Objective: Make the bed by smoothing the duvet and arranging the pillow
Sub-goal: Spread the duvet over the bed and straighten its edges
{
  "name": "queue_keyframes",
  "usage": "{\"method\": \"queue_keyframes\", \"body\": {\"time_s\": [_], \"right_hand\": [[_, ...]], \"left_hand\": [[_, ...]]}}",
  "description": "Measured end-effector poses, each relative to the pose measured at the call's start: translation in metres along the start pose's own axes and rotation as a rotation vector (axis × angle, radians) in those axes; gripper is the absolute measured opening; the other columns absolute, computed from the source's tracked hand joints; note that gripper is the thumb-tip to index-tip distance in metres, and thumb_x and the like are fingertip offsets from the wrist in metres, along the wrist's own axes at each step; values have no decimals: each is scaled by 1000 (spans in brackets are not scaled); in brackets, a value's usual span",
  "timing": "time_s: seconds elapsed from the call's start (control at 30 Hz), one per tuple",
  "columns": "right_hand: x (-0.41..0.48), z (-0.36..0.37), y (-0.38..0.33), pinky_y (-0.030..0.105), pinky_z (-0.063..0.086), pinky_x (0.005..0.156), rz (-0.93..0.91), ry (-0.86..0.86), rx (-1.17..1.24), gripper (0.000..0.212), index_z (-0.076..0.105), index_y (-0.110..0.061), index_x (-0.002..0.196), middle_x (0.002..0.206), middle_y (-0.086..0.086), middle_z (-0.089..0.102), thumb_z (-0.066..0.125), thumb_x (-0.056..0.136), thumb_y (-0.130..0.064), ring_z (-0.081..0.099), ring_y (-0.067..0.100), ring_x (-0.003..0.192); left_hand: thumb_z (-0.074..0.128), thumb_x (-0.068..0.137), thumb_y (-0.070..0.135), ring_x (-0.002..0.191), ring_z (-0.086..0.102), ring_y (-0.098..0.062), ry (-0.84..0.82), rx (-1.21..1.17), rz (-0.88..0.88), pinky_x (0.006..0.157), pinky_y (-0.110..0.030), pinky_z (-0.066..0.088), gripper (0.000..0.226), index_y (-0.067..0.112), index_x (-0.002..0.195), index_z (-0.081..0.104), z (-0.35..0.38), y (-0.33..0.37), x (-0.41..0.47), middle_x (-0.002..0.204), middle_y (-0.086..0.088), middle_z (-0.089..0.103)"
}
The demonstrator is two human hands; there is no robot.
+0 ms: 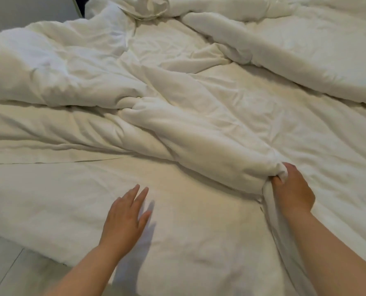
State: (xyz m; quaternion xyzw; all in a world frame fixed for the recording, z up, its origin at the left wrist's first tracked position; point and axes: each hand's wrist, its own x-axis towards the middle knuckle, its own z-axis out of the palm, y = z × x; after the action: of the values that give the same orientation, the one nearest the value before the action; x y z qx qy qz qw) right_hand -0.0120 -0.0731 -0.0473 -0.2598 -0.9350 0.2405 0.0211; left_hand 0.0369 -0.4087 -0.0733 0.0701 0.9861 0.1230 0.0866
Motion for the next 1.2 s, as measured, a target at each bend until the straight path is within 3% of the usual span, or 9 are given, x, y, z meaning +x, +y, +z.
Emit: {"method": "queue_keyframes", "body": {"time_s": [0.07, 0.17, 0.3, 0.43, 0.57, 0.8, 0.93, 1.07, 1.2], "right_hand": [[28, 17, 0, 36, 40, 76, -41, -1, -127, 41, 44, -17, 129, 123, 11, 57, 39, 91, -28, 54, 35, 100], [59, 37, 2, 35, 39, 77, -13, -69, -254, 48, 32, -21, 141, 130, 11, 53, 36, 93, -23, 55, 35, 103], [80, 34, 0, 32, 34, 72, -10, -129, -324, 49, 27, -22, 143, 132, 11, 53, 36, 95, -28, 57, 36, 100], [76, 29, -1, 34, 35, 79, -48, -143, -337, 53, 23, -18, 146, 130, 13, 55, 40, 96, -27, 55, 35, 103], [63, 18, -1, 38, 37, 94, -41, -157, -201, 59, 20, -18, 147, 143, 10, 44, 45, 94, -25, 48, 34, 120], [7, -13, -38, 42, 34, 103, -200, -39, 44, 82, 32, -7, 141, 142, 16, 43, 36, 69, -46, 42, 33, 128], [-41, 12, -95, 39, 35, 100, -600, 91, 22, 55, 44, -11, 123, 121, 25, 60, 37, 70, -20, 43, 26, 114], [-110, 76, -156, 31, 40, 95, -914, -332, -108, 40, 58, -16, 108, 104, 9, 71, 40, 74, -26, 56, 21, 104], [-169, 112, -179, 27, 50, 85, -783, -655, -287, 73, 61, -18, 108, 102, 1, 71, 5, 87, -60, 65, 19, 96]], "left_hand": [[3, 94, 54, 114, 50, -25, 99, 97, 80, 89, -38, 48, 69, 12, 124, 49, 3, -8, 37, 120, -16, 63], [15, 95, 54, 113, 40, -23, 207, 207, 209, 90, -37, 28, 56, 15, 125, 42, 2, -12, 99, 119, -16, 64], [91, 41, 29, 104, 64, -34, 191, 383, 361, 90, -43, 25, 89, 11, 119, 52, 9, -16, 162, 114, -17, 67], [71, 57, -2, 83, 71, -34, 320, 384, 496, 83, -39, 29, 51, 3, 107, 63, 11, -21, 190, 98, -17, 72], [34, 63, 7, 63, 71, -20, 309, 382, 607, 63, -23, 47, 45, 6, 83, 75, -6, -20, 192, 76, -7, 75], [36, 68, 9, 53, 68, -19, 309, 141, 659, 49, -23, 50, 41, 16, 90, 70, -79, -58, 109, 63, 0, 72], [62, 54, 7, 48, 64, -10, 136, 172, 638, 38, -16, 42, 43, 28, 91, 55, -109, -111, 27, 58, 10, 68], [85, 24, 10, 39, 56, -5, -65, 244, 539, 37, -11, 35, 61, 36, 75, 66, -70, -137, -17, 48, 18, 61], [81, 35, 14, 46, 59, -7, 49, 132, 526, 51, -14, 38, 50, 28, 80, 67, -62, -136, -22, 55, 15, 65]]}}
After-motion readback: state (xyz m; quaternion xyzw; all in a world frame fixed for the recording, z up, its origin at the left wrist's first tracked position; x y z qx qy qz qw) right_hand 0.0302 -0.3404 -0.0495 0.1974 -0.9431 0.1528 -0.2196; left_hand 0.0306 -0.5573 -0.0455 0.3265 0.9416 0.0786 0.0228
